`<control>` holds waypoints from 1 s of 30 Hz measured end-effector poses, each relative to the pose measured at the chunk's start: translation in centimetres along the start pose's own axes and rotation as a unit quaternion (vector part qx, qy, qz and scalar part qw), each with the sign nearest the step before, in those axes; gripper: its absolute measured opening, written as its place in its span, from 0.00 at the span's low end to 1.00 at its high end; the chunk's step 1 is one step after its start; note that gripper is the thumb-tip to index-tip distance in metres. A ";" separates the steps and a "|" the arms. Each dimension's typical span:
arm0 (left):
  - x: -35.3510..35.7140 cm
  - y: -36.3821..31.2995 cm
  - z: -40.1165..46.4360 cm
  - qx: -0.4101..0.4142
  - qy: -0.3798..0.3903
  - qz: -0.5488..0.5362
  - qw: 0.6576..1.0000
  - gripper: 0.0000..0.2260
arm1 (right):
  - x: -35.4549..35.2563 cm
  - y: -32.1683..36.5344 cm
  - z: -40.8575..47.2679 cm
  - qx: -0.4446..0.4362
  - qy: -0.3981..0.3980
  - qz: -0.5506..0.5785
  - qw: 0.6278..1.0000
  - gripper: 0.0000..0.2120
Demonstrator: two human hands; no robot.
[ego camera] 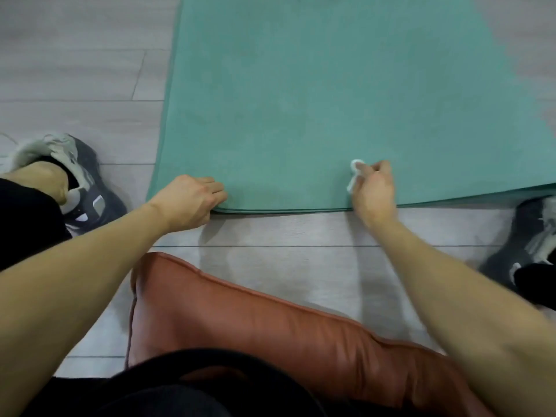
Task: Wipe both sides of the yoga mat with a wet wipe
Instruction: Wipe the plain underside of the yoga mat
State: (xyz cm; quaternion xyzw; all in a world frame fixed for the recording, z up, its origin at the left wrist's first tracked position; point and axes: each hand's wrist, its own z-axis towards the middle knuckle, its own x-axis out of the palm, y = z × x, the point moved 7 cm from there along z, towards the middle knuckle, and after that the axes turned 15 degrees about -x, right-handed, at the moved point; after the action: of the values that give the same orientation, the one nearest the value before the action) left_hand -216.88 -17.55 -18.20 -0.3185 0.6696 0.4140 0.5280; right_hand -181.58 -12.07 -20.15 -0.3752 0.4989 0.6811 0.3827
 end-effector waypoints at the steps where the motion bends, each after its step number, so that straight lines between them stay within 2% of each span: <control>1: 0.2 0.4 0.0 -0.007 0.006 0.002 1.000 0.12 | 1.9 2.9 -0.4 -0.026 0.008 0.030 0.999 0.03; 3: 0.4 0.8 0.3 -0.015 0.030 0.009 0.999 0.10 | 5.9 11.0 -1.5 -0.126 0.066 0.130 0.981 0.11; 4: 0.5 0.8 0.5 -0.013 0.044 0.010 0.999 0.09 | 7.3 15.0 -2.3 -0.193 0.128 0.157 0.960 0.11; 5: 0.7 0.7 0.7 -0.011 0.061 0.011 0.998 0.08 | 8.0 18.2 -3.3 -0.272 0.178 0.165 0.931 0.10; 6: 1.0 0.8 1.0 -0.017 0.077 0.005 0.997 0.09 | 8.3 19.6 -3.8 -0.346 0.192 0.140 0.908 0.09; 7: 1.1 1.0 1.5 -0.035 0.092 -0.010 0.995 0.12 | 8.0 19.1 -3.4 -0.374 0.188 0.117 0.901 0.09; 9: 1.0 2.0 2.8 -0.101 0.117 -0.080 0.985 0.18 | 6.5 14.3 -0.7 -0.326 0.153 0.071 0.930 0.13; 11: 0.9 3.1 4.5 -0.173 0.118 -0.155 0.965 0.23 | 3.6 6.8 3.0 -0.224 0.081 0.005 0.971 0.19; 12: 0.9 3.7 5.5 -0.203 0.119 -0.169 0.957 0.30 | 2.3 2.6 4.8 -0.145 0.045 -0.016 0.988 0.17; 14: 1.3 4.5 7.2 -0.242 0.152 -0.146 0.947 0.50 | 0.3 -3.1 6.4 0.021 -0.010 -0.005 1.000 0.16; 16: 1.9 5.0 8.4 -0.269 0.211 -0.119 0.932 0.67 | 1.0 -1.9 6.1 0.061 -0.049 0.016 0.997 0.19; 18: 2.2 5.2 9.4 -0.292 0.263 -0.128 0.911 0.75 | 3.6 4.3 4.9 -0.005 -0.046 0.066 0.997 0.17; 20: 2.2 4.9 10.3 -0.306 0.291 -0.132 0.897 0.78 | 6.3 12.0 3.4 -0.146 0.012 0.124 0.981 0.15; 22: 2.0 4.7 10.8 -0.312 0.293 -0.119 0.896 0.79 | 8.0 17.8 1.5 -0.343 0.110 0.132 0.924 0.15; 23: 1.9 4.7 10.9 -0.313 0.290 -0.115 0.897 0.79 | 8.2 18.3 1.9 -0.419 0.143 0.115 0.889 0.15; 24: 1.9 4.7 10.9 -0.313 0.285 -0.113 0.899 0.78 | 8.0 17.3 3.5 -0.454 0.146 0.096 0.874 0.14; 25: 1.8 4.8 10.9 -0.311 0.278 -0.114 0.901 0.78 | 7.5 15.2 5.7 -0.446 0.127 0.077 0.883 0.13; 26: 1.8 4.8 11.0 -0.310 0.272 -0.115 0.904 0.77 | 6.9 12.1 8.7 -0.400 0.097 0.051 0.910 0.12; 28: 1.7 4.9 10.8 -0.313 0.263 -0.118 0.905 0.77 | 4.5 4.5 14.1 -0.238 0.033 -0.021 0.970 0.13; 30: 1.6 4.8 10.9 -0.319 0.266 -0.119 0.902 0.77 | 2.3 -1.1 16.3 -0.059 -0.024 -0.018 0.998 0.16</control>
State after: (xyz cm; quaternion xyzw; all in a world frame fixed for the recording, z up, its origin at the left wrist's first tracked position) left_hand -216.58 -5.69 -19.78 -0.6453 0.5742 0.4400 0.2455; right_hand -183.65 4.30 -19.04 -0.3895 0.4413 0.7115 0.3838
